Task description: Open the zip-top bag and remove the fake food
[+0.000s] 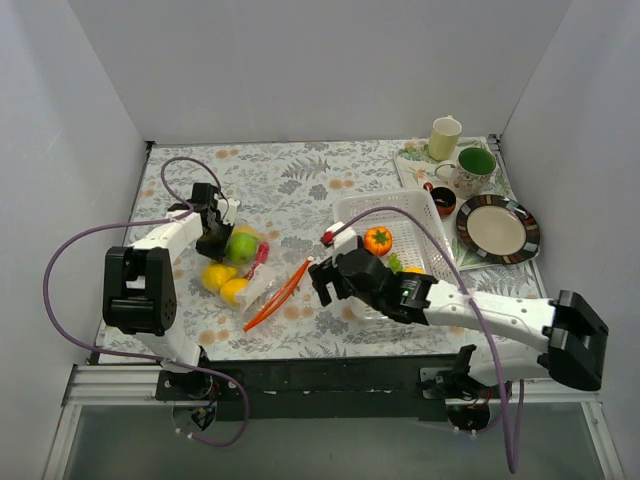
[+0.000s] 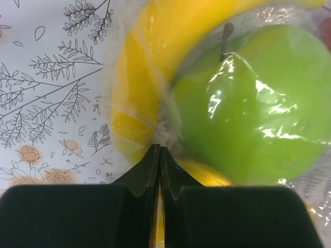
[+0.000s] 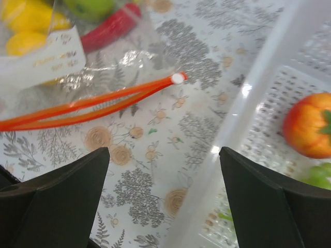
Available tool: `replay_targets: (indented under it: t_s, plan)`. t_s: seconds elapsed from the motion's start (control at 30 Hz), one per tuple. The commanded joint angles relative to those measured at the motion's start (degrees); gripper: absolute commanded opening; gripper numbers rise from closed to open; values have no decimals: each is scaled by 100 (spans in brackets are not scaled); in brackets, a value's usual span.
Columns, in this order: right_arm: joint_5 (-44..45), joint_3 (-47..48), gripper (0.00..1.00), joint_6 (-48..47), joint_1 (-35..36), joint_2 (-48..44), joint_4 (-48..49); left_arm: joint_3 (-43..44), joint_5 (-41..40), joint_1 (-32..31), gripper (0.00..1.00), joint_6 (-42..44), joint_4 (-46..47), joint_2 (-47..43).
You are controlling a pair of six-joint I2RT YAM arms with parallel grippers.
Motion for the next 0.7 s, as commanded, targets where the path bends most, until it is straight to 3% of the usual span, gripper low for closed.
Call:
replay_targets:
  t_s: [0.0, 0.17, 0.67]
  plan:
    - [-731, 263, 93, -69, 338, 865, 817, -243, -321, -12, 0, 4, 182, -28]
    - [-1153, 500, 87, -148, 514, 1613, 1519, -331, -356, -12, 0, 22, 252, -45]
    - [-1540, 1661, 85, -306, 646, 3372, 1907, -410, -321, -12, 0, 75, 279, -98]
